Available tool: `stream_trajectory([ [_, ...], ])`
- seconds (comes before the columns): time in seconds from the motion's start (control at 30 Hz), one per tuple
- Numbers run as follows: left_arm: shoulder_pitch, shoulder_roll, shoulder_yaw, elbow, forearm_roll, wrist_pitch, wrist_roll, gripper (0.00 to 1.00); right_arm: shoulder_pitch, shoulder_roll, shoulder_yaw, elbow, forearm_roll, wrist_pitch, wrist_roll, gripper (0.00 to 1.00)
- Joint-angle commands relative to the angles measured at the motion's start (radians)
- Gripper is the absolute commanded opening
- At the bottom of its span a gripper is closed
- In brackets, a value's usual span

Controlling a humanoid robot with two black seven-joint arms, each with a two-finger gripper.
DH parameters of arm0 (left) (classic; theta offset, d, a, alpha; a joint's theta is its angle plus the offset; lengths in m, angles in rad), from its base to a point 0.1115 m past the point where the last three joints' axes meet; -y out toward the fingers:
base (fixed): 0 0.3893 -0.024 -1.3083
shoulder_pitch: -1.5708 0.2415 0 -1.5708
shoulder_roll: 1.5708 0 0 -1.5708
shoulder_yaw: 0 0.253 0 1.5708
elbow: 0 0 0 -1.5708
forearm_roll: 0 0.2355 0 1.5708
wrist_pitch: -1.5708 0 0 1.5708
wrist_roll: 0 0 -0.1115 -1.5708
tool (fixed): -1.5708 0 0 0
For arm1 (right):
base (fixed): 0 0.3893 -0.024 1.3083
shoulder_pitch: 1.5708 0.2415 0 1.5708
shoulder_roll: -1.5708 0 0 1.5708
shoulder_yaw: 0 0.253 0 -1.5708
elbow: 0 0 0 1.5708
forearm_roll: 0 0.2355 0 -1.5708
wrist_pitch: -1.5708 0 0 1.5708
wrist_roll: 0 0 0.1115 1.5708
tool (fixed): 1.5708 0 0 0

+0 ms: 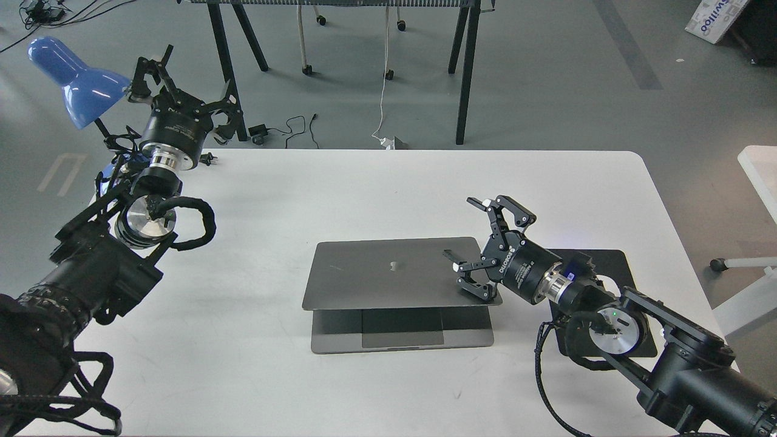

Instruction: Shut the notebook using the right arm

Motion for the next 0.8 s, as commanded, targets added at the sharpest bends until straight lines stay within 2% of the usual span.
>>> stream_trajectory([
  [0.0,0.000,0.000,0.000,0.000,0.000,0.000,0.000,1.00,-0.022,0.001,-0.069,-0.005,-0.003,-0.007,0.000,1.00],
  [0.17,0.000,0.000,0.000,0.000,0.000,0.000,0.000,1.00,-0.025,0.000,-0.137,-0.013,-0.020,-0.011,0.005,1.00],
  [0.57,0.000,0.000,-0.001,0.000,0.000,0.000,0.000,1.00,-0.024,0.009,-0.142,-0.095,-0.056,-0.037,0.005,1.00],
  [0.77,0.000,0.002,-0.001,0.000,0.000,0.000,0.000,1.00,-0.014,0.011,-0.125,-0.079,-0.053,-0.031,0.011,1.00],
])
